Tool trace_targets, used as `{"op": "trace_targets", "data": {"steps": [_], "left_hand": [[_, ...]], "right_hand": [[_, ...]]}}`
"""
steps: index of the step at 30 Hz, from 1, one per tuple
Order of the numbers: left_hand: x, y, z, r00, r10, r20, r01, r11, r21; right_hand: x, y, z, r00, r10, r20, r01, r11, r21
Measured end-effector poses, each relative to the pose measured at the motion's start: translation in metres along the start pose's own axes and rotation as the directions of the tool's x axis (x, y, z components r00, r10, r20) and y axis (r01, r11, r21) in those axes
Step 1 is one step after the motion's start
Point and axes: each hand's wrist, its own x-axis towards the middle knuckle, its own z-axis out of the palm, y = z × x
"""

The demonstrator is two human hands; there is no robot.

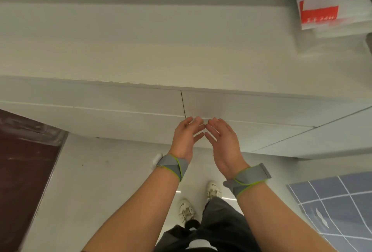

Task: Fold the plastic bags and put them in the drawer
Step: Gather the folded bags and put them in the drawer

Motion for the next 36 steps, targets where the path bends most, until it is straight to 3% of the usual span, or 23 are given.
{"op": "trace_targets", "data": {"steps": [5,12,27,31,36], "left_hand": [[0.015,-0.003,0.009,0.998,-0.051,0.044,0.057,0.987,-0.151],[0.028,-0.014,0.026,0.998,0.004,0.062,0.012,0.968,-0.251],[-0.001,-0.037,0.026,0.996,0.084,0.019,-0.077,0.971,-0.225],[-0.022,-0.064,0.009,0.995,0.096,-0.027,-0.1,0.974,-0.205],[-0.062,-0.099,-0.023,0.995,0.1,-0.006,-0.099,0.975,-0.2]], "right_hand": [[0.024,-0.017,-0.005,0.993,0.11,0.054,-0.117,0.979,0.166],[0.045,-0.023,-0.026,0.978,0.092,0.187,-0.131,0.968,0.212],[0.018,-0.011,-0.044,0.967,0.033,0.251,-0.067,0.989,0.129],[-0.004,0.013,-0.062,0.981,0.039,0.191,-0.058,0.994,0.095],[-0.046,0.039,-0.088,0.963,0.037,0.267,-0.04,0.999,0.007]]}}
